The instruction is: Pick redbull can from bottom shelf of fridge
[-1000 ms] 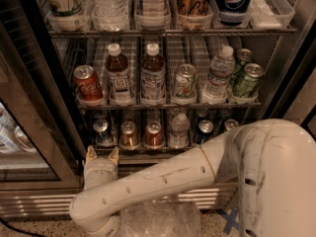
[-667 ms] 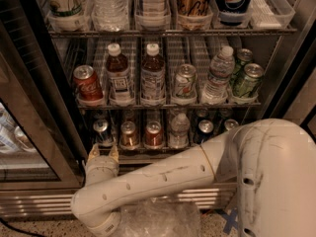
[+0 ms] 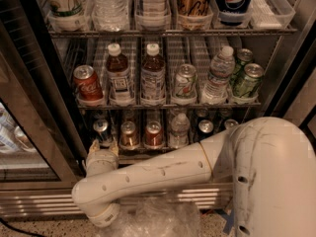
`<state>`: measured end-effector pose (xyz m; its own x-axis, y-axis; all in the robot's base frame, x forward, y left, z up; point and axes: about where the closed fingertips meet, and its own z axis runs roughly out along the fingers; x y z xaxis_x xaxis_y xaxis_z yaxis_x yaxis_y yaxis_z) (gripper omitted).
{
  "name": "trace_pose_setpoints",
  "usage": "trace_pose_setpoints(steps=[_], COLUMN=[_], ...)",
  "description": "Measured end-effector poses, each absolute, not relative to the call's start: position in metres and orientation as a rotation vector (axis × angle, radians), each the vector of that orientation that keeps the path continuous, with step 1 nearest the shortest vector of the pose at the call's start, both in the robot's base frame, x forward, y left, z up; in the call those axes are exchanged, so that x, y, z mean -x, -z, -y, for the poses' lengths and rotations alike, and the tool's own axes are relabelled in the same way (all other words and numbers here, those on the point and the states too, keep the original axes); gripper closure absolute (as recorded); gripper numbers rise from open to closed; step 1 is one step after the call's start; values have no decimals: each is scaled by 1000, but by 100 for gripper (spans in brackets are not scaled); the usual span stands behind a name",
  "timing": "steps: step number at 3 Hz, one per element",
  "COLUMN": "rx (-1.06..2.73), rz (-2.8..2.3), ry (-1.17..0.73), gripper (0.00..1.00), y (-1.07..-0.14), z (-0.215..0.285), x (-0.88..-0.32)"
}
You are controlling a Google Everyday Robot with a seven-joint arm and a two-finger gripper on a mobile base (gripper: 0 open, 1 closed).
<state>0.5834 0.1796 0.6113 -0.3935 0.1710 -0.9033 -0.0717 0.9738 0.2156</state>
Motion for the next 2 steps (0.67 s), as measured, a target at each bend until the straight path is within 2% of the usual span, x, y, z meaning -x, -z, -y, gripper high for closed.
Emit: trace_pose_setpoints(steps=[2], rx=[-10], rz=[-1956], ry=[-249], gripper=[40], y=[-613], z=[-193], x=[-603])
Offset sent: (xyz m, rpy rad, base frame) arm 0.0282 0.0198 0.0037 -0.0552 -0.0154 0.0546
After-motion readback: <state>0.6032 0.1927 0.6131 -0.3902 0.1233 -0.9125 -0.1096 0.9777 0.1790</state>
